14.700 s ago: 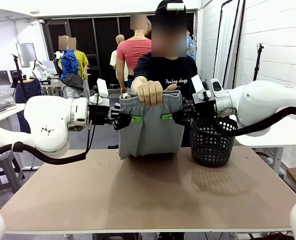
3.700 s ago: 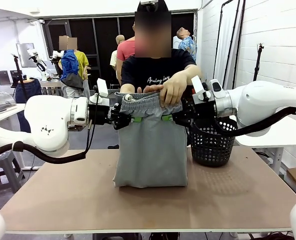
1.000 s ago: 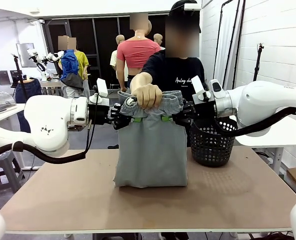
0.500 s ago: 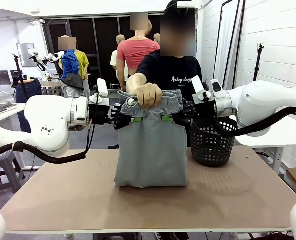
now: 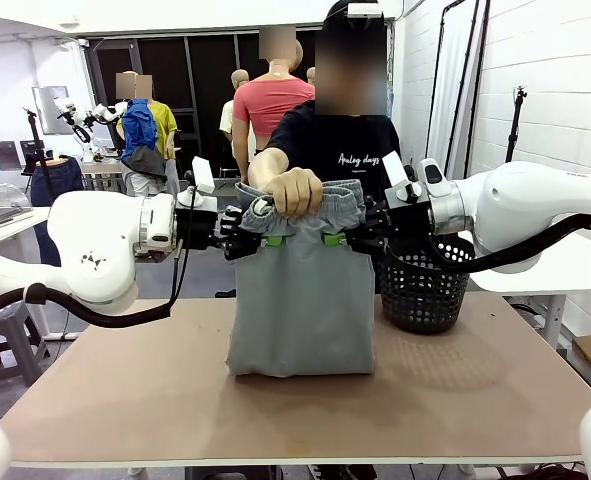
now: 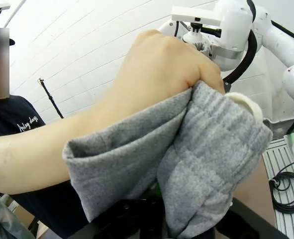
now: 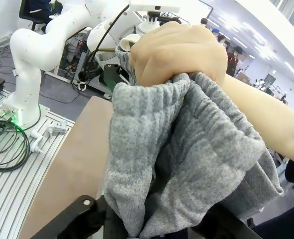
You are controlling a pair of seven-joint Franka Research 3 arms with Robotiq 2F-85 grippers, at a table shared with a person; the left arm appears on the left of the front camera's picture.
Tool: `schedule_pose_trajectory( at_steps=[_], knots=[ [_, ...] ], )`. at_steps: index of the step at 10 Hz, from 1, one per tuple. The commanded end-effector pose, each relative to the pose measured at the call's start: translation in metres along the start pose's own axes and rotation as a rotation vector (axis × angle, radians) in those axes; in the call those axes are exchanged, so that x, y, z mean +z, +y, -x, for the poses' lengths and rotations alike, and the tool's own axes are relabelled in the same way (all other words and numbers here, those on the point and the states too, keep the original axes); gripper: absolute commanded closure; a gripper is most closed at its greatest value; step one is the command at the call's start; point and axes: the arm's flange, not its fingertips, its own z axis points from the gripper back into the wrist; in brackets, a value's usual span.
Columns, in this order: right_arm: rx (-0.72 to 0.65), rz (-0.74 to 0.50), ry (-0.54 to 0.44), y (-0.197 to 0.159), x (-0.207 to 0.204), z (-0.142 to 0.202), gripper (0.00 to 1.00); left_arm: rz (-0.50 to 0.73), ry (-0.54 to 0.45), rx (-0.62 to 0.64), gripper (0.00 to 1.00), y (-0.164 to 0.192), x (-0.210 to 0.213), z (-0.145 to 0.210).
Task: Fold the training pants.
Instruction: Release the ends of the Training pants and then grab the overlapped ends.
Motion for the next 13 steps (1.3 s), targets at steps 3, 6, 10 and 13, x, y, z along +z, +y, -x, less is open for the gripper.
schedule_pose_trajectory(
  at_steps=[3,6,10,13],
  knots=[
    [-0.044,-0.004,0.009,-0.0017,-0.0004,0.0004,0.00,-0.017,-0.006,0.031,0.00,0.0004,-0.0005,0.0021],
    [-0.055,-0.001,0.014,-0.0027,0.0007,0.0001,0.00,-0.012,-0.002,0.033,0.00,0.0006,0.0002,0.0018],
    [-0.078,-0.014,0.001,-0.0035,0.0011,0.0006,0.00,0.000,-0.005,0.044,0.00,0.0002,0.0006,0.0026],
    [-0.122,-0.021,0.035,-0.0016,0.0023,0.0039,0.00,-0.030,0.011,0.026,0.00,-0.0026,0.0048,0.0044]
  ],
)
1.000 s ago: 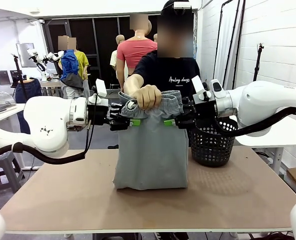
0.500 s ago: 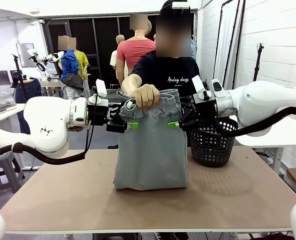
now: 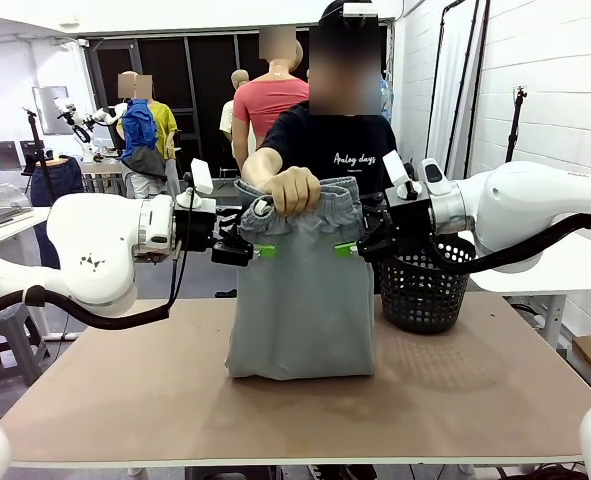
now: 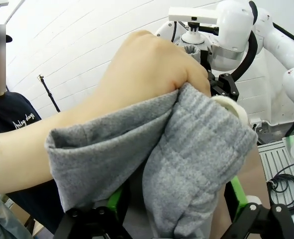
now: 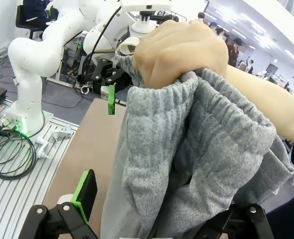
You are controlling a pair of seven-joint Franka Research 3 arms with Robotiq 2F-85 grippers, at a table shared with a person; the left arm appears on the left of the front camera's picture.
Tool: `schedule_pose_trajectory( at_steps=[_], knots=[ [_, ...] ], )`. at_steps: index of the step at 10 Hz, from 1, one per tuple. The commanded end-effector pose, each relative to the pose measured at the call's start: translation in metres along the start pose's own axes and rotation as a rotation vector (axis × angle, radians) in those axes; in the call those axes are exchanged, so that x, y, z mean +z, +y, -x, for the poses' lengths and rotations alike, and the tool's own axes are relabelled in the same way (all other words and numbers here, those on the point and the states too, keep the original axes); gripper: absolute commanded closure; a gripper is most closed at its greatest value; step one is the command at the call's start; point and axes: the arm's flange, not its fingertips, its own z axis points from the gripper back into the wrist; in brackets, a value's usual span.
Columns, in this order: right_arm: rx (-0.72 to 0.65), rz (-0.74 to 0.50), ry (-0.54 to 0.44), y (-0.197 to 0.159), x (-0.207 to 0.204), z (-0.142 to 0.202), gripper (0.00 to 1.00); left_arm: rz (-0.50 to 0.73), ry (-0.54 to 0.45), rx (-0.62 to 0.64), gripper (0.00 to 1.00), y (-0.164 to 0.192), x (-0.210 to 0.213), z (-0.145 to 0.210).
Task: Fold the training pants.
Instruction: Release the ends of the Training pants and then grab the overlapped ends.
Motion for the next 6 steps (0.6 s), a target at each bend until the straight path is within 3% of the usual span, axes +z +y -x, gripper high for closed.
schedule_pose_trajectory(
  at_steps=[1,6],
  knots=[
    [-0.046,-0.019,0.038,0.002,0.002,0.004,0.00,-0.025,0.007,-0.018,0.00,-0.005,0.004,0.001],
    [-0.083,0.013,0.065,0.011,0.011,0.014,0.00,-0.063,0.017,-0.014,0.00,-0.010,0.018,0.005]
  ],
)
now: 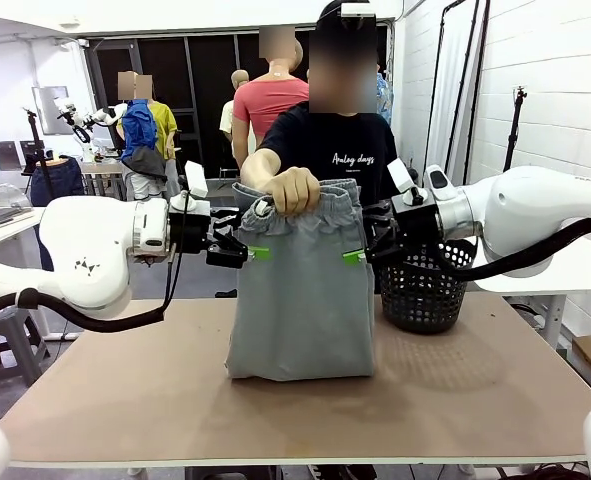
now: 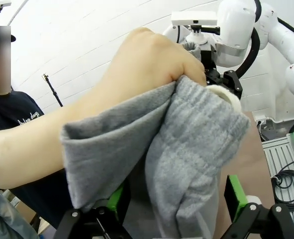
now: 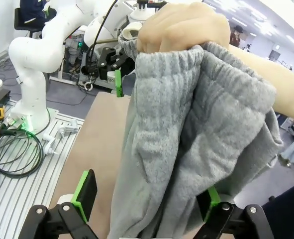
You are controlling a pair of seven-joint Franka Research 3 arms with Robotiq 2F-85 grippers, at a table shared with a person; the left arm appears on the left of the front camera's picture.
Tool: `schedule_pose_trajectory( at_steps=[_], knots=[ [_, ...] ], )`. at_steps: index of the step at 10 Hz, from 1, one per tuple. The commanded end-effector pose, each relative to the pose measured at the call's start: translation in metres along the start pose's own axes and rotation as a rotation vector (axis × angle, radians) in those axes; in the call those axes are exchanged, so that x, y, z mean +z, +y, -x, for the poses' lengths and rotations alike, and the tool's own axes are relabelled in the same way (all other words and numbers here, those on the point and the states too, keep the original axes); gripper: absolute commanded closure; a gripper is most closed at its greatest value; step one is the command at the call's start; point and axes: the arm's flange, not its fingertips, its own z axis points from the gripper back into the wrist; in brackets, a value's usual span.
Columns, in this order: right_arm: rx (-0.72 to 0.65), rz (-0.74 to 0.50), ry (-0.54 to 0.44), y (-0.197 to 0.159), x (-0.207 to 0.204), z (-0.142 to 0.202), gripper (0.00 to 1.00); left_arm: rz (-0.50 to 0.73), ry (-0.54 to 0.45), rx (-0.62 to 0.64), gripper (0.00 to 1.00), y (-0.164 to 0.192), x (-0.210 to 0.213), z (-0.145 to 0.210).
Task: Fold the training pants.
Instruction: Release the ends of the Training pants and then grab the overlapped ends.
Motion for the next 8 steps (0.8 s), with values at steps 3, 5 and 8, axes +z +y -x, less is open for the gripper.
schedule_pose_trajectory(
  at_steps=[3,5,8],
  knots=[
    [-0.014,0.079,0.046,0.007,0.010,0.002,0.00,-0.059,0.012,0.013,0.00,-0.016,0.021,0.004],
    [-0.016,0.110,0.046,0.008,0.016,0.001,0.00,-0.058,0.017,0.020,0.00,-0.020,0.023,0.007],
    [-0.024,0.153,0.039,0.007,0.022,0.000,0.00,-0.078,0.023,0.026,0.00,-0.021,0.026,0.014]
  ],
)
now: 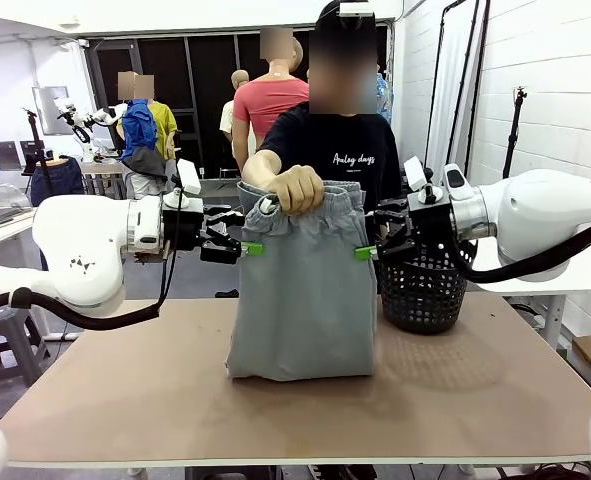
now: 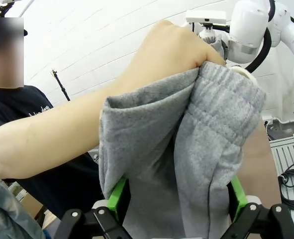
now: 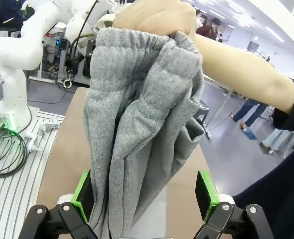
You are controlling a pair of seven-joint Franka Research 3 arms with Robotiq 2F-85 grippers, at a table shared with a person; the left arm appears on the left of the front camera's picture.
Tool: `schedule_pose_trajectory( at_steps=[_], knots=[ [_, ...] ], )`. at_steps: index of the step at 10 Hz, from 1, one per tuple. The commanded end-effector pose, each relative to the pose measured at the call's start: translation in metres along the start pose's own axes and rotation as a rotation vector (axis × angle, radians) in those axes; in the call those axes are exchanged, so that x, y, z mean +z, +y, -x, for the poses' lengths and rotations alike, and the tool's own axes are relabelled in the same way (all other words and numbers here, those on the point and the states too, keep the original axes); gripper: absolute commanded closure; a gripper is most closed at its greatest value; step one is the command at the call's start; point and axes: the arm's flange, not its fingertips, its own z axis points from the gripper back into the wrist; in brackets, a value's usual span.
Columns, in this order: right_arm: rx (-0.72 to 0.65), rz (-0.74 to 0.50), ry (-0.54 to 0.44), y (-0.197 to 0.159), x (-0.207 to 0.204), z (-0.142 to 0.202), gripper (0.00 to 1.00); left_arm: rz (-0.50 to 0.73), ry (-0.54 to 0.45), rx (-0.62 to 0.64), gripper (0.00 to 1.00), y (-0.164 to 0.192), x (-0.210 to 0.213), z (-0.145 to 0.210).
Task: Fold the training pants.
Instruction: Release the ends of the Training pants and then grab the overlapped ends.
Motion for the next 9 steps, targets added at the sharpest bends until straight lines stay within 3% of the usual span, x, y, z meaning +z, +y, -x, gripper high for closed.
schedule_pose_trajectory(
  at_steps=[1,7,9],
  knots=[
    [-0.020,0.047,0.013,0.006,-0.002,-0.004,0.00,-0.063,0.025,0.015,0.00,-0.031,0.018,0.013],
    [-0.026,0.075,-0.007,0.003,-0.005,-0.005,0.00,-0.195,0.081,0.004,0.00,-0.033,0.031,0.023],
    [-0.048,0.015,-0.050,0.001,-0.006,-0.004,0.00,-0.110,-0.013,-0.001,0.00,-0.033,0.029,0.024]
  ],
)
